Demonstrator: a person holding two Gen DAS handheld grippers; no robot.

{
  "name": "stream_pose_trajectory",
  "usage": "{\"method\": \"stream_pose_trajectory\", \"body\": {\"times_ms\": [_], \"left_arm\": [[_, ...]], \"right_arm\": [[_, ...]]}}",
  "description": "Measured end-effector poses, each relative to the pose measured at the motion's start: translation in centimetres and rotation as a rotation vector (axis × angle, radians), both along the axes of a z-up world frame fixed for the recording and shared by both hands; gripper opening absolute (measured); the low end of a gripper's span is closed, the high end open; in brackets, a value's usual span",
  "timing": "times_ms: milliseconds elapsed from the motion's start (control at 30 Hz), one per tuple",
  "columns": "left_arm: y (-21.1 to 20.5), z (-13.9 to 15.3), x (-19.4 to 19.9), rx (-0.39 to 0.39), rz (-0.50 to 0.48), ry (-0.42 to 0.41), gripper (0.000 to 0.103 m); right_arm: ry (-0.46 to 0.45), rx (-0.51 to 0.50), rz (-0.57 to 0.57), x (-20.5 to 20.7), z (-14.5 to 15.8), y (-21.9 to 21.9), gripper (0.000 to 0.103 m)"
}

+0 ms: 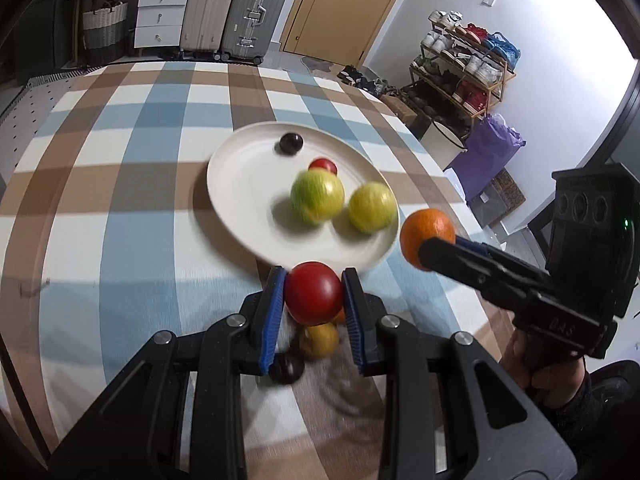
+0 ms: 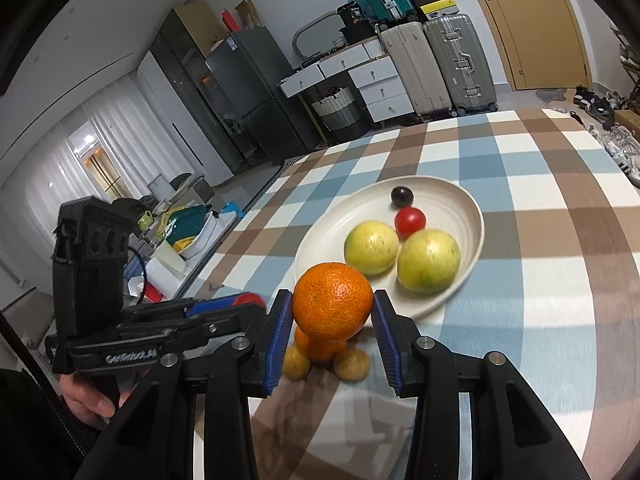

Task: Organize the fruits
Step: 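Carry the held orange and tomato over the cream plate, then lower the orange and tomato onto the plate and open both tools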

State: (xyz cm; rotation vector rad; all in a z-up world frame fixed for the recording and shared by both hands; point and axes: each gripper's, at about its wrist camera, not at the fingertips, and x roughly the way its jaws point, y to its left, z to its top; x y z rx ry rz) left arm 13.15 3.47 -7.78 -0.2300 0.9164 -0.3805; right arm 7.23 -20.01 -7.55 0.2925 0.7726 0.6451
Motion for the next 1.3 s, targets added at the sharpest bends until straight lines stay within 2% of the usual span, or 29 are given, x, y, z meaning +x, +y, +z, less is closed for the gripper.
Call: {"method": "stream_pose_trajectory", "body": {"times_ms": [367, 567, 967, 1300], "left_arm": [[-0.1, 1.7, 7.4, 0.036, -0.015, -0.007, 0.026], [0.0, 2.0, 10.8, 0.050, -0.024, -0.007, 0.026], [-0.6, 0.3, 15.5, 0.060, -0.053, 0.018, 0.026], [-0.7, -2.2, 16.6, 0.057, -0.051, 0.062, 0.026]], "right_arm": [[0.013, 0.063, 0.027, 5.6, 1.4, 0.6, 0.041], [0.019, 0.039, 0.029, 8.7, 1.9, 1.1, 0.041], [0.082, -0.018, 0.035, 13.2, 0.8, 2.8, 0.041], [0.101, -0.114, 0.009, 14.5, -1.2, 3.9, 0.041]]}}
